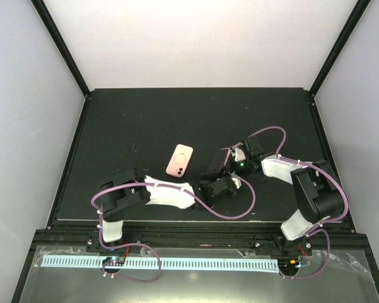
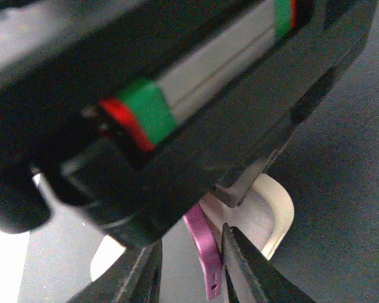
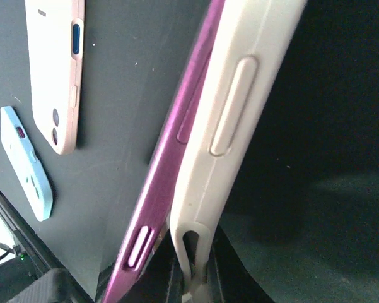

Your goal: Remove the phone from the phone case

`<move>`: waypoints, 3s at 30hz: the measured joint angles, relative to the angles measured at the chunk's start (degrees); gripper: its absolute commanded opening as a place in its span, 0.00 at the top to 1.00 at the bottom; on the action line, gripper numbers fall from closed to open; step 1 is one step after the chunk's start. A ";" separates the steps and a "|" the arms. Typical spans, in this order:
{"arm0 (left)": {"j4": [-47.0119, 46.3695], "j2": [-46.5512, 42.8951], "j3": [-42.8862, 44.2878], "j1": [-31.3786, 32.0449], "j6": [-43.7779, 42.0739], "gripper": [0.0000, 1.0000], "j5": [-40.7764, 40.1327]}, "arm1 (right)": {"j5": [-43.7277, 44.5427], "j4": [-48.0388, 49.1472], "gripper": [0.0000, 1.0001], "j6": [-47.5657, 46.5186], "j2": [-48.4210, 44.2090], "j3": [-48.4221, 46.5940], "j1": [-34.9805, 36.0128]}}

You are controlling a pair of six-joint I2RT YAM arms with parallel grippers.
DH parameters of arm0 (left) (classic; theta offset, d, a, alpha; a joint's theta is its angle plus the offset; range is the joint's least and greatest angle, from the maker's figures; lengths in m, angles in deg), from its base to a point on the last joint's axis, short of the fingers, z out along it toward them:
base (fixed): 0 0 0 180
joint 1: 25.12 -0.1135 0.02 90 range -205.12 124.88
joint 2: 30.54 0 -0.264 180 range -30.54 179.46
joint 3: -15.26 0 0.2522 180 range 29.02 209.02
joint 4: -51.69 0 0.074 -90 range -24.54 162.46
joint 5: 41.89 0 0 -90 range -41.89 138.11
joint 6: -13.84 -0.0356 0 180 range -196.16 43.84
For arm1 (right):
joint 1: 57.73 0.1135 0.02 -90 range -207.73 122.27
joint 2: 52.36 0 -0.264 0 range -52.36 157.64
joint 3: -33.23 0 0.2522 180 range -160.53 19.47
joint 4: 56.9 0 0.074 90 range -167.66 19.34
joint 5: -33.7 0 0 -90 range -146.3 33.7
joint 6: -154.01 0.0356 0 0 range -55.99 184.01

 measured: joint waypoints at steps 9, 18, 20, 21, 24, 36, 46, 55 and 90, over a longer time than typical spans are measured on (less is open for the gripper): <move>-2.32 1.36 0.07 0.37 0.11 0.98 -1.53 | 0.57 0.07 0.99 0.02 0.00 -0.02 -0.02; -3.28 1.33 0.11 0.42 0.09 0.98 -3.63 | 0.63 -0.42 0.99 -0.31 0.02 -0.76 -0.24; -3.32 1.14 0.00 0.35 0.37 0.98 -3.39 | 0.79 -0.59 0.99 -0.50 0.00 -0.76 -0.37; -3.61 0.81 -0.33 0.28 0.55 0.98 -3.17 | 0.90 -0.74 0.99 -0.61 -0.02 -0.76 -0.55; -4.07 -1.01 -1.49 -0.11 1.46 0.98 -2.08 | 0.92 -1.62 0.99 -0.85 -0.22 -0.76 -0.81; -3.93 -7.98 -4.81 -0.96 6.12 0.98 -0.04 | 2.34 -3.89 0.99 -2.86 -1.42 -0.76 -2.21; -2.23 -20.11 -10.58 -0.42 12.52 0.98 4.98 | 4.15 -3.74 0.99 -3.69 -2.67 -0.94 -5.18; -2.32 -28.44 -15.69 1.81 18.69 0.98 7.13 | 8.02 -7.26 0.99 -14.60 -7.10 -7.04 -8.15; 0.63 -31.19 -19.80 6.47 24.15 0.98 3.91 | 10.47 -67.30 0.98 -57.92 34.88 -66.88 -37.09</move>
